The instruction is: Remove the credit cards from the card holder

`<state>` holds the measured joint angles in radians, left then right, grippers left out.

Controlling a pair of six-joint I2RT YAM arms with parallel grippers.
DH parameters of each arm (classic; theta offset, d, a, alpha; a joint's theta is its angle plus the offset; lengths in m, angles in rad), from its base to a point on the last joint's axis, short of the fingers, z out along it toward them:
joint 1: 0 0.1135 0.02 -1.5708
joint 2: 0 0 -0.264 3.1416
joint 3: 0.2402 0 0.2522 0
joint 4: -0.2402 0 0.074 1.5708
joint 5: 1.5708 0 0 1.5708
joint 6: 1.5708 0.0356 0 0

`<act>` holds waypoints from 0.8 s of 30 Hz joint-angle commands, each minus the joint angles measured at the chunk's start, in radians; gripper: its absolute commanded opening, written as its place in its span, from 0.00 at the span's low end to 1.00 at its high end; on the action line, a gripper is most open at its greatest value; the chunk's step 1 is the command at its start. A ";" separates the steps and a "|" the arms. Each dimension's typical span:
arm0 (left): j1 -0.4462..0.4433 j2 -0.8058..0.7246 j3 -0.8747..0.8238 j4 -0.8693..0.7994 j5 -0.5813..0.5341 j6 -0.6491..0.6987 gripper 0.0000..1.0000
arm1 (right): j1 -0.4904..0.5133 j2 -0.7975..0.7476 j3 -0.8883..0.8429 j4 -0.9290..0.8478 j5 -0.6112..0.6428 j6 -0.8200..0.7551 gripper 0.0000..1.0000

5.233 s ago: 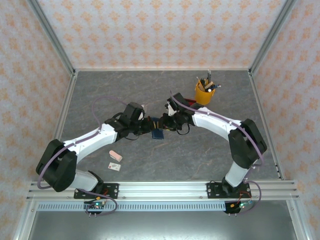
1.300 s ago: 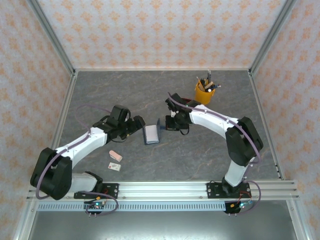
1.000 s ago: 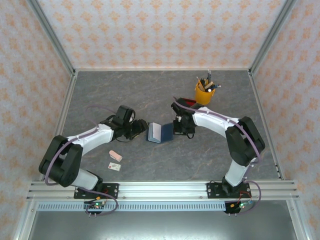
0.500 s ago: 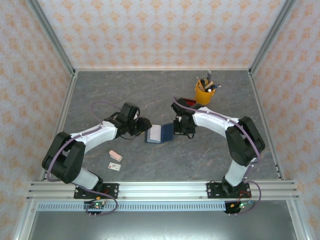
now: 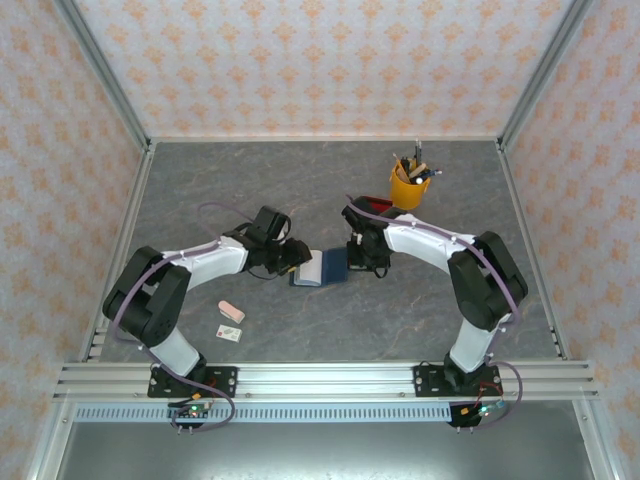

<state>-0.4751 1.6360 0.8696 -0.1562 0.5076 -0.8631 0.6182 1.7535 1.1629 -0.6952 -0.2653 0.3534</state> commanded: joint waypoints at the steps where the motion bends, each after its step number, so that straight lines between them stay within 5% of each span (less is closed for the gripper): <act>1: -0.014 0.016 0.036 -0.022 0.014 0.038 0.42 | -0.006 0.009 -0.005 -0.012 0.014 -0.012 0.00; 12: -0.020 0.009 0.058 -0.119 -0.089 0.088 0.51 | -0.006 0.014 -0.010 -0.008 0.014 -0.012 0.00; 24: -0.036 0.053 0.067 -0.079 -0.030 0.084 0.48 | -0.006 0.015 -0.012 -0.005 0.008 -0.012 0.00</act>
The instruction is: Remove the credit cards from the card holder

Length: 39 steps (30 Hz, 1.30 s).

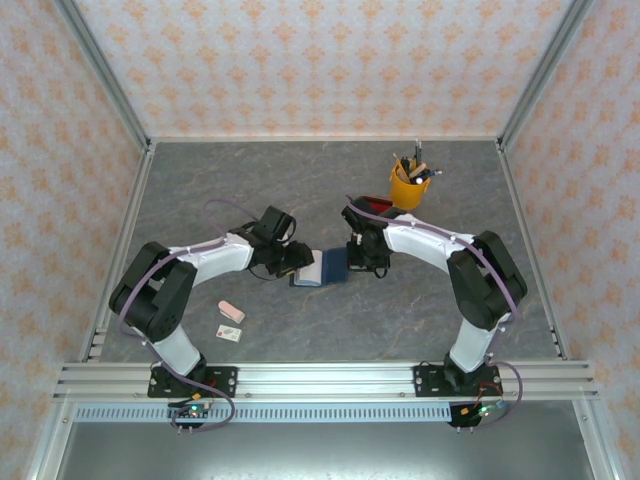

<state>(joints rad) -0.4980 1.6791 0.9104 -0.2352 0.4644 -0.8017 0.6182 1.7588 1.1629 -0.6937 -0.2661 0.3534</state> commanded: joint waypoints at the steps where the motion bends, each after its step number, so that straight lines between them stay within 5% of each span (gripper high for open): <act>1: -0.013 0.010 0.026 0.006 0.020 0.023 0.47 | -0.006 0.010 -0.013 -0.006 0.008 -0.012 0.00; 19: -0.020 -0.080 0.013 0.048 0.109 0.052 0.31 | -0.006 0.013 -0.017 0.011 -0.029 -0.010 0.00; 39: -0.105 0.011 0.045 0.167 0.184 -0.003 0.34 | -0.012 -0.007 -0.044 0.044 -0.033 0.009 0.00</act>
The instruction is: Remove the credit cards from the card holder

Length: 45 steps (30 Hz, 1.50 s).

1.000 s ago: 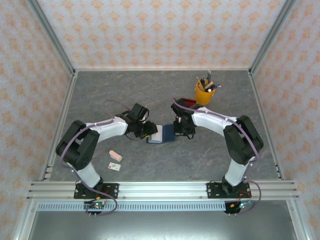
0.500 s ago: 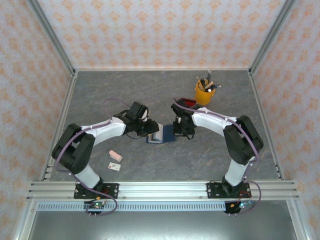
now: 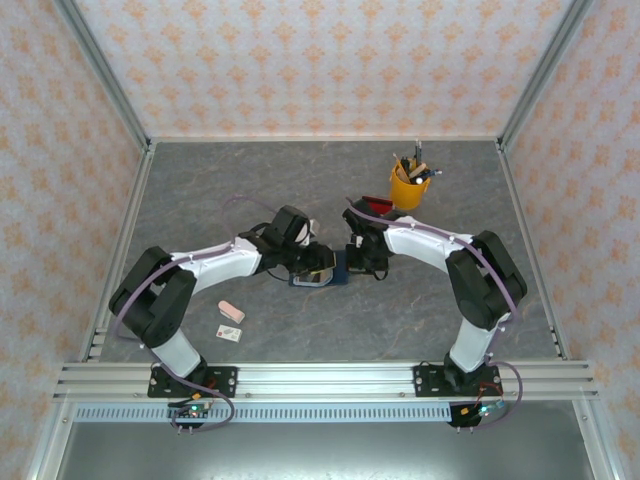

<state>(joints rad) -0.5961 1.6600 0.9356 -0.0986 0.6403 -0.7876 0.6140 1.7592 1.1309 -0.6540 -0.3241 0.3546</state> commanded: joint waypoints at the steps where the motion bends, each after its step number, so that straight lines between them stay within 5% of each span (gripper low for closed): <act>1: -0.007 0.034 0.020 0.038 0.009 -0.022 0.34 | -0.010 -0.010 -0.014 0.004 0.027 0.010 0.00; 10: -0.008 0.035 0.046 -0.012 -0.041 -0.019 0.37 | -0.013 -0.032 -0.011 -0.022 0.082 0.012 0.01; 18: 0.027 -0.049 0.034 -0.124 -0.203 -0.013 0.35 | -0.014 -0.172 -0.005 -0.051 0.179 0.024 0.26; 22: 0.058 -0.073 0.010 -0.162 -0.254 -0.019 0.32 | -0.014 -0.217 -0.003 -0.022 0.131 0.031 0.30; 29: 0.068 -0.057 -0.001 -0.168 -0.250 -0.024 0.29 | -0.001 -0.231 0.016 0.073 -0.065 0.035 0.31; 45: 0.069 -0.005 -0.007 -0.205 -0.330 -0.055 0.16 | 0.058 0.016 0.102 0.197 -0.176 0.125 0.19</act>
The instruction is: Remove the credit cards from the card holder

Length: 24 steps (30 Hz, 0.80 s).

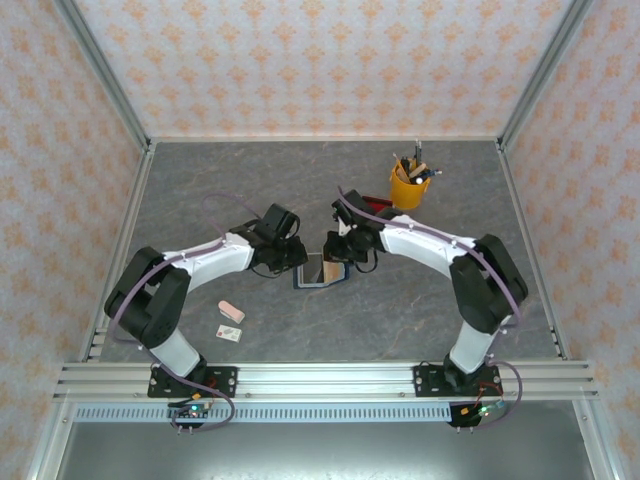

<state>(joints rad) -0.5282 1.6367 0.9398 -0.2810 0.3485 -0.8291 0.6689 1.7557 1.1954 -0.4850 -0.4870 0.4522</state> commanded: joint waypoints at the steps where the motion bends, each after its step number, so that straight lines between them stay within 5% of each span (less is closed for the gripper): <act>1: 0.002 0.023 -0.011 -0.024 -0.039 -0.014 0.16 | 0.003 0.029 0.040 0.026 -0.012 0.029 0.18; 24: 0.005 0.107 -0.022 -0.064 -0.076 -0.005 0.10 | -0.041 0.121 -0.066 0.157 -0.166 0.024 0.20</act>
<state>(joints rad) -0.5282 1.7096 0.9398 -0.2932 0.3271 -0.8368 0.6380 1.8618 1.1503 -0.3672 -0.6060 0.4755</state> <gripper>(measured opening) 0.104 0.198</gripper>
